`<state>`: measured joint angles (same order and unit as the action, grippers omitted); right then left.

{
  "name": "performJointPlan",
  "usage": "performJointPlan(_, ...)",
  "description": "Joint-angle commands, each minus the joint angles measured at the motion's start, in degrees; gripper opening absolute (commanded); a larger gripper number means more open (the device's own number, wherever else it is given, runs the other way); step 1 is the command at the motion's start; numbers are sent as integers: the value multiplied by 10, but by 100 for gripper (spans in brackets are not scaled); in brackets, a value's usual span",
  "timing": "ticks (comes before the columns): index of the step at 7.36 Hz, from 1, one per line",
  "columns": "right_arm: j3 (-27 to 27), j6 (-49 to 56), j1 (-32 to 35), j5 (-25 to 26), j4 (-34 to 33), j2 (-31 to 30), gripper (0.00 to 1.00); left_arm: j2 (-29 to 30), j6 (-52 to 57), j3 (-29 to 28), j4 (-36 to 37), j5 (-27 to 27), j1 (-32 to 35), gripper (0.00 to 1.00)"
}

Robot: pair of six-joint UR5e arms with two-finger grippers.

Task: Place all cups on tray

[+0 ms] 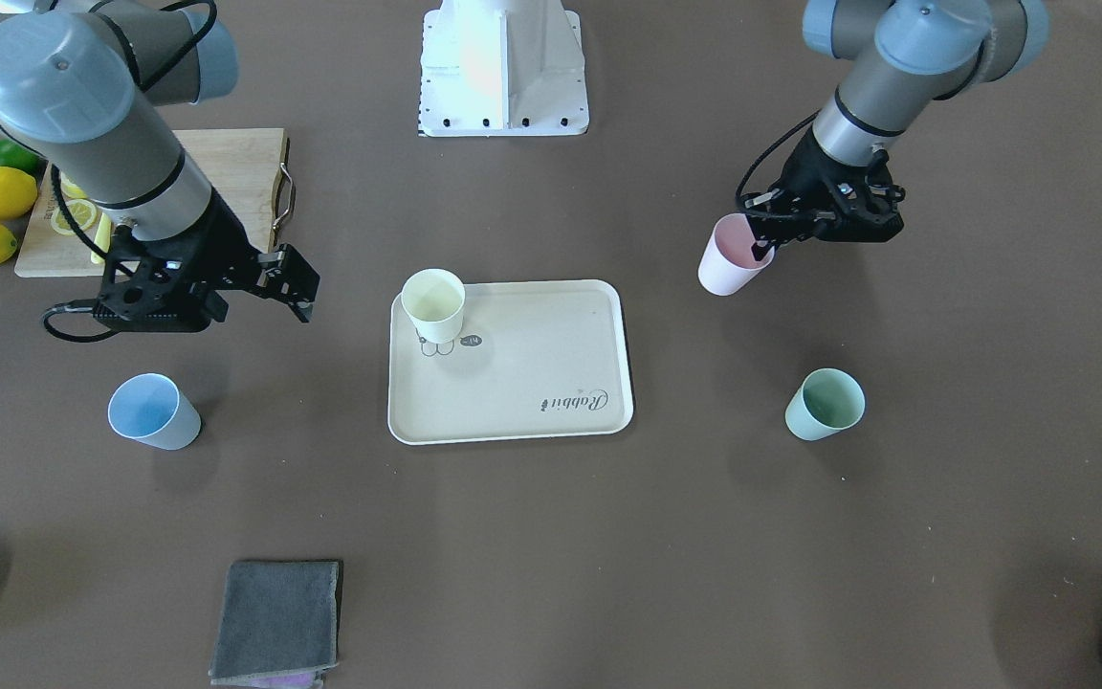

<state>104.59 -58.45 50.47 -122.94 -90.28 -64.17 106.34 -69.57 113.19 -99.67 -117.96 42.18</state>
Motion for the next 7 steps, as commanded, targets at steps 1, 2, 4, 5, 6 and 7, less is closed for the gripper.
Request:
performJointPlan(1,-34,109,42,4,1,-26,100,99,-52,-17,73,36,-25,0)
performJointPlan(2,-72,138,48,9,8,-25,100,113,-62,-28,73,48,-42,0)
performJointPlan(4,-147,189,66,27,59,-22,100,134,-66,-49,74,56,-44,0)
performJointPlan(5,-181,206,73,26,100,-24,100,135,-66,-51,74,57,-45,0)
performJointPlan(6,-199,208,73,24,119,-25,100,135,-66,-50,75,57,-45,0)
performJointPlan(7,-188,206,77,10,121,-28,100,132,-70,-47,75,57,-44,0)
